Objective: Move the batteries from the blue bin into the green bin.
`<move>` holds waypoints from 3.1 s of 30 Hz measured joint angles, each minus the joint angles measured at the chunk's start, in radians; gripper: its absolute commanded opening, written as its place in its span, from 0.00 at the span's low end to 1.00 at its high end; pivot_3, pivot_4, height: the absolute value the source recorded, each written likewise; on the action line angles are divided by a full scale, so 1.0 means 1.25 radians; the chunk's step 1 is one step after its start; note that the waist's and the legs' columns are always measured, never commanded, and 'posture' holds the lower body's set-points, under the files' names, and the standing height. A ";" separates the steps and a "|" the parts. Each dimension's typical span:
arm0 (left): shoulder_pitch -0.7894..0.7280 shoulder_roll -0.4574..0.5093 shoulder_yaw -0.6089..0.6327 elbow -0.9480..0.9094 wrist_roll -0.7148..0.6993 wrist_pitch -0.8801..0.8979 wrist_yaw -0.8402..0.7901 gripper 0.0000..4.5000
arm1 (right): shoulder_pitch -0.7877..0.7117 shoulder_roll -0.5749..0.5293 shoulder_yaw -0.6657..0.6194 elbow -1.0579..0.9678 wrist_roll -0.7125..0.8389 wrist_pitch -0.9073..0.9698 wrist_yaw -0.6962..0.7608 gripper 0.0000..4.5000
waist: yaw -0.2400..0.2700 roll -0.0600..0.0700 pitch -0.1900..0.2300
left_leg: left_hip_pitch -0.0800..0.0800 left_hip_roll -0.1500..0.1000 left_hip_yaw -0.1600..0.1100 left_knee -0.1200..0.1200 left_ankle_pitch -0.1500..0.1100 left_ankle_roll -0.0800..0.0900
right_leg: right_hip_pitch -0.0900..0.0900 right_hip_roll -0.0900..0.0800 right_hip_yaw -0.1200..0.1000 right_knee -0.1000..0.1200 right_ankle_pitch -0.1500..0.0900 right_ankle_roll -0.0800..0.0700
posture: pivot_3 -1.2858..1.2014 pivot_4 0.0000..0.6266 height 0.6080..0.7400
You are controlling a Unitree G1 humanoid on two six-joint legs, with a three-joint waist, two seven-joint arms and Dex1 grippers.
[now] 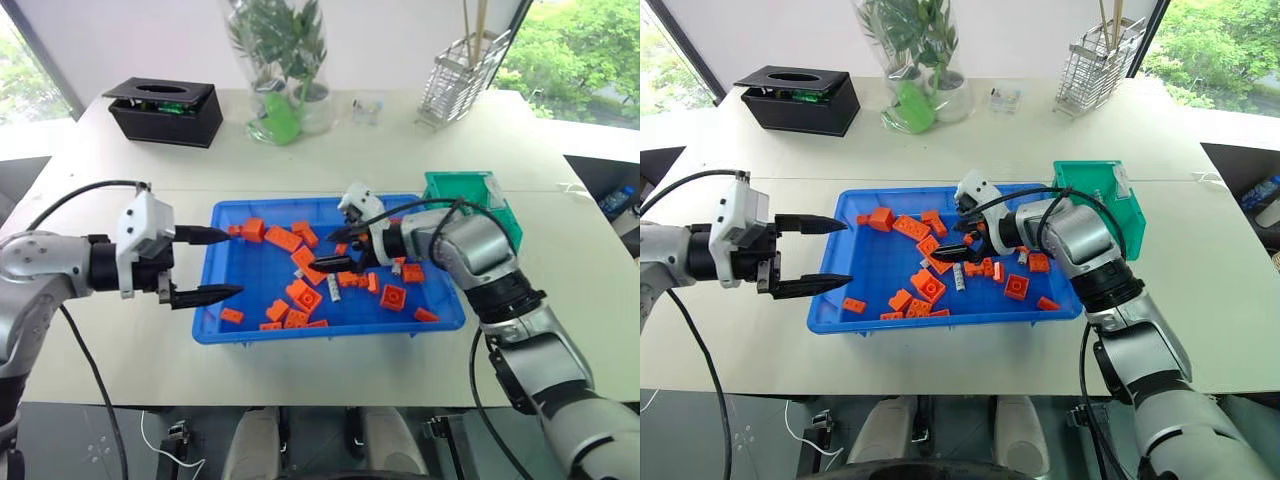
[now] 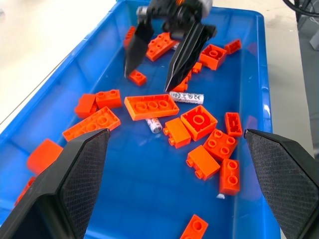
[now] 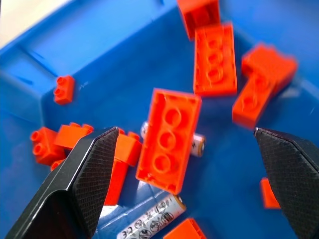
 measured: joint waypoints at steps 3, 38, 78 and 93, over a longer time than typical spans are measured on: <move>-0.001 0.000 0.000 -0.003 0.000 0.003 0.005 1.00 | -0.007 0.000 0.017 0.023 -0.020 -0.018 0.026 0.88 | -0.001 0.000 0.000 | 0.000 0.000 0.000 0.000 0.000 0.000 | 0.000 0.000 0.000 0.000 0.000 0.000 | 0.52 0.24 0.97; -0.041 -0.022 -0.013 0.021 0.014 -0.010 0.043 1.00 | -0.153 0.248 0.130 0.135 -0.152 -0.202 0.048 0.63 | 0.003 -0.001 0.000 | 0.001 0.000 -0.001 0.000 0.001 -0.001 | 0.001 -0.001 -0.001 0.000 -0.001 -0.002 | 0.52 0.24 0.97; -0.048 -0.049 -0.029 0.015 0.015 -0.010 0.056 1.00 | -0.081 0.033 0.005 0.138 -0.306 -0.445 0.265 0.02 | -0.014 0.000 0.001 | 0.001 0.001 -0.003 -0.001 0.001 -0.002 | 0.001 0.001 -0.001 0.002 0.000 0.001 | 0.52 0.24 0.97; -0.166 -0.144 -0.138 0.085 0.039 -0.020 0.048 1.00 | 0.139 -0.354 -0.360 -0.062 -0.201 -0.131 0.109 0.26 | -0.004 -0.001 0.001 | 0.003 0.000 0.000 -0.001 0.001 -0.002 | 0.001 0.002 0.000 -0.001 -0.001 -0.001 | 0.52 0.24 0.97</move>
